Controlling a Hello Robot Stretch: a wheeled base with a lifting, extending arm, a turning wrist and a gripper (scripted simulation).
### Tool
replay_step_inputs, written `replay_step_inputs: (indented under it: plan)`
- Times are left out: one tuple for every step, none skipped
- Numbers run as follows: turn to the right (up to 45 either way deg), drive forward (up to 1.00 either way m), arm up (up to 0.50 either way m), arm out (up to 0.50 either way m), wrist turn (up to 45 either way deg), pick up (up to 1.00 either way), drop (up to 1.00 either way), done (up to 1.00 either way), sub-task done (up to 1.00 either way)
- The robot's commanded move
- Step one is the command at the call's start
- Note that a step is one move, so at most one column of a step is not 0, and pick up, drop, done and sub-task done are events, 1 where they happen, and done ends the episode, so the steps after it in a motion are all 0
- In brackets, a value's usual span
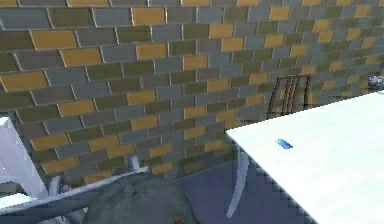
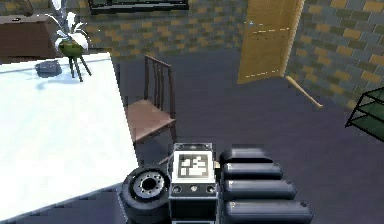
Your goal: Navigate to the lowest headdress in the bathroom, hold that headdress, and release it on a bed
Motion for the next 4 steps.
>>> replay_step_inputs:
  plan:
    - [12.0, 0.00, 0.00, 0.00, 0.0, 0.00, 0.00, 0.00, 0.00]
    - [-45.0, 0.00, 0.00, 0.00, 0.0, 0.00, 0.00, 0.00, 0.00]
    - [-12.0, 0.00, 0.00, 0.00, 0.0, 0.00, 0.00, 0.00, 0.00]
    - [45.0, 0.00, 0.00, 0.00, 0.0, 0.00, 0.00, 0.00, 0.00]
